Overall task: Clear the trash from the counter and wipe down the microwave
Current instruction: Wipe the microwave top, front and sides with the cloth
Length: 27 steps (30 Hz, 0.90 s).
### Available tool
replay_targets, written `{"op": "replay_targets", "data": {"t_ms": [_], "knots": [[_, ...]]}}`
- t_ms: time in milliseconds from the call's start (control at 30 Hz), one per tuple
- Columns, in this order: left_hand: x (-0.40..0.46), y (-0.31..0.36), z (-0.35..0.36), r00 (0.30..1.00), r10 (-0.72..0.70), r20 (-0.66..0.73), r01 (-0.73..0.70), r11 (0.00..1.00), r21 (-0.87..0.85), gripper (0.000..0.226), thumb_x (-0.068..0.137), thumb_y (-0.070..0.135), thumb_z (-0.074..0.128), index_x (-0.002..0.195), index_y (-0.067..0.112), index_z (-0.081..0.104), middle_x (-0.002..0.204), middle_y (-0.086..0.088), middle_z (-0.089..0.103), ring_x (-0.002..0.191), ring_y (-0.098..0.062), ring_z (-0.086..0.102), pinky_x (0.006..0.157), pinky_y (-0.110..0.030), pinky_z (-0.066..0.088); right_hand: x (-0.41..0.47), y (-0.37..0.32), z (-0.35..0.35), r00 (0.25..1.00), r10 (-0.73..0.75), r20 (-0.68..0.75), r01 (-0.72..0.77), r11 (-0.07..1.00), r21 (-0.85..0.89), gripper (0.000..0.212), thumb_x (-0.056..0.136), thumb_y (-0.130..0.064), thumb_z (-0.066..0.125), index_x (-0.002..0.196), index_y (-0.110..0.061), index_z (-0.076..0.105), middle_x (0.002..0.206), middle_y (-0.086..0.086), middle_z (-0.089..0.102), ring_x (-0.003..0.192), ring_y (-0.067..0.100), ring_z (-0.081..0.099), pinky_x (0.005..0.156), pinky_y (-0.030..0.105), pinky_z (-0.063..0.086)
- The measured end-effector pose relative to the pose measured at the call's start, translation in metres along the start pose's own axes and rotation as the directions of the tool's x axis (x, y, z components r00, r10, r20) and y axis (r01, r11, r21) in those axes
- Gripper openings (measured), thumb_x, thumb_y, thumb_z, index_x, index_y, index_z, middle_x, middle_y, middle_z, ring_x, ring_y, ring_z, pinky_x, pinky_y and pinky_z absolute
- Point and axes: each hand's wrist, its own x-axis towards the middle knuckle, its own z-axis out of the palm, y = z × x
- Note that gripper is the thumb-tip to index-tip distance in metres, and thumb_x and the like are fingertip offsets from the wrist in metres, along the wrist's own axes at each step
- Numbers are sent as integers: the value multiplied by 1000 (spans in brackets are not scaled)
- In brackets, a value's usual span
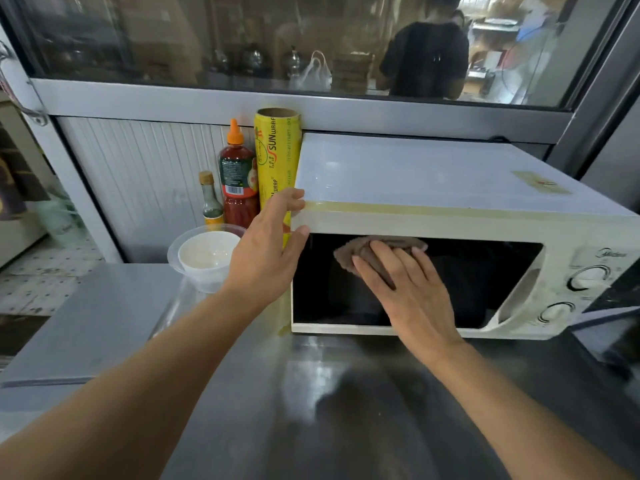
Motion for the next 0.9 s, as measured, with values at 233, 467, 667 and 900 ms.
{"op": "replay_targets", "data": {"t_ms": [233,467,667,900], "knots": [[-1,-4,9,997,45,-59,-47,998,-36,26,96,15,50,112,31,36,127,28,37,105,-4,46,90,-24,43,-32,-21,26,984,142,-105,-138,989,46,51,82,-3,49,130,-20,46,127,12,38,113,31,42,97,48,44],[-2,-5,12,996,52,-77,-58,996,-71,27,96,16,49,113,32,34,126,27,37,108,-3,44,94,-28,45,-76,-15,34,971,-123,206,131,991,-26,77,56,-6,79,124,-20,49,125,9,42,110,25,44,101,47,41],[-3,-2,12,995,42,-87,-49,995,-81,27,96,15,49,111,32,34,127,27,37,106,-3,44,93,-29,46,-26,33,1,987,148,-54,-147,989,26,52,80,-3,39,129,-19,43,127,11,37,113,28,43,105,46,27],[-2,-8,23,980,82,-180,-101,990,-96,28,95,11,49,110,30,35,128,23,39,106,-3,44,88,-26,44,-49,3,22,955,271,-123,-264,962,71,48,81,2,44,126,-16,46,124,15,37,110,34,42,89,49,46]]}}
